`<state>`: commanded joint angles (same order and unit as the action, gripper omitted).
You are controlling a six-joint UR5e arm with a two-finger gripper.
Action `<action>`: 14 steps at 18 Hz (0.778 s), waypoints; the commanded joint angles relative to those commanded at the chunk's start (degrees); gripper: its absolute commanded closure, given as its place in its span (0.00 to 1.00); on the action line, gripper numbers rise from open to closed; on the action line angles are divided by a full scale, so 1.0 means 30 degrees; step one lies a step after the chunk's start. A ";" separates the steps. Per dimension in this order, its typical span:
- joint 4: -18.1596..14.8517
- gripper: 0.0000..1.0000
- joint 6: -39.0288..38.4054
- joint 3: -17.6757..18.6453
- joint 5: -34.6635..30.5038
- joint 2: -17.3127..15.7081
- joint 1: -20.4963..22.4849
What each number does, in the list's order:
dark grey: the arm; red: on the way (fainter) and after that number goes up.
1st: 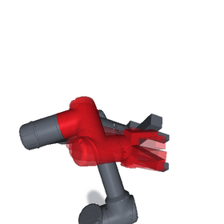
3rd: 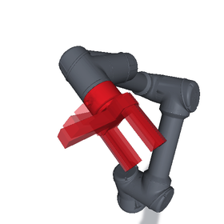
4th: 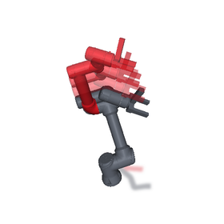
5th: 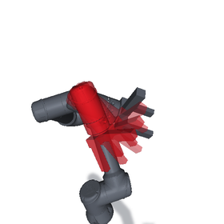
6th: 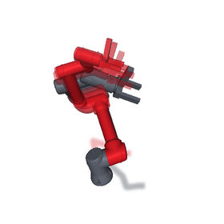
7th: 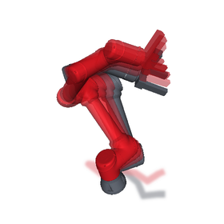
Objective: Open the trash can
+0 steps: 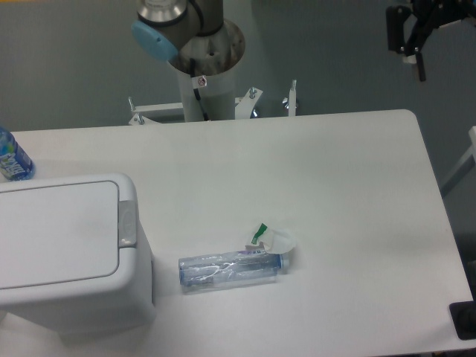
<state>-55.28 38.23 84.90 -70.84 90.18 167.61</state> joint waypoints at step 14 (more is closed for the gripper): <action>0.0235 0.00 -0.4268 0.1291 -0.0352 -0.0264 -0.3598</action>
<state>-54.58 25.43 88.77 -71.89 89.38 156.81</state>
